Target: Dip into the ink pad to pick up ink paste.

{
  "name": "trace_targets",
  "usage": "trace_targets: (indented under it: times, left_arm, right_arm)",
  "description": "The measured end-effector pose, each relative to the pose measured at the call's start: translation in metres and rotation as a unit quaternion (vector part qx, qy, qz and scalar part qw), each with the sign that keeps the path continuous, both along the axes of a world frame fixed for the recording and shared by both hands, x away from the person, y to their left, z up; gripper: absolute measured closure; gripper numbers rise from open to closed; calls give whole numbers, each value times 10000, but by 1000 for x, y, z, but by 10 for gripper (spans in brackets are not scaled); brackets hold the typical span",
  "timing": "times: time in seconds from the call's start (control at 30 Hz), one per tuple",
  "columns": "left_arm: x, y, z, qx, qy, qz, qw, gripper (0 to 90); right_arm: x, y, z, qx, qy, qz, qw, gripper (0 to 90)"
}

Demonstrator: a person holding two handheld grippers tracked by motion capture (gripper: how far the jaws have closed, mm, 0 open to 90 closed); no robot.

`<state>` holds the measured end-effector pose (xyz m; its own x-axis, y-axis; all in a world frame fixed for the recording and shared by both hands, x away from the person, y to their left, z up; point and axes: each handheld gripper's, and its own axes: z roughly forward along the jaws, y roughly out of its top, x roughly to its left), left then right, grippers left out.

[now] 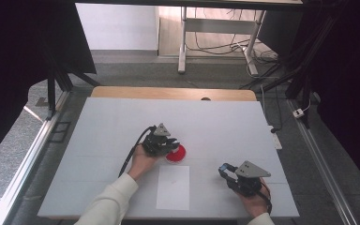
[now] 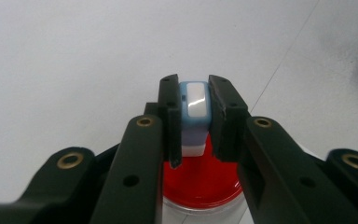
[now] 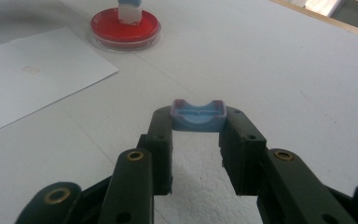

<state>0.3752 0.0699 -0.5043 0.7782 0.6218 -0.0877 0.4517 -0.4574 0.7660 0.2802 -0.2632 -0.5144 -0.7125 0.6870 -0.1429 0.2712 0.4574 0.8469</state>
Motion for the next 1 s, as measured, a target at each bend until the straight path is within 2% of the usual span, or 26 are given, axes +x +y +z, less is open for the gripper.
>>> trace_targets:
  times: [0.1, 0.43, 0.9, 1.0]
  left_arm:
    - [1, -1, 0, -9, 21, 7, 10000, 757]
    - [-3, -7, 2, 278, -123, -27, 9995, 759]
    - [-3, -5, 0, 181, -116, -13, 9998, 759]
    - [-4, -4, 4, 183, -145, -5, 9997, 758]
  right_arm:
    - [0, 0, 0, -7, 7, 6, 10000, 651]
    - [0, 0, 0, 28, 30, 1, 10000, 651]
    - [-1, 0, 0, 45, 19, -10, 10000, 651]
    - [-1, 0, 1, 30, 18, -15, 10000, 651]
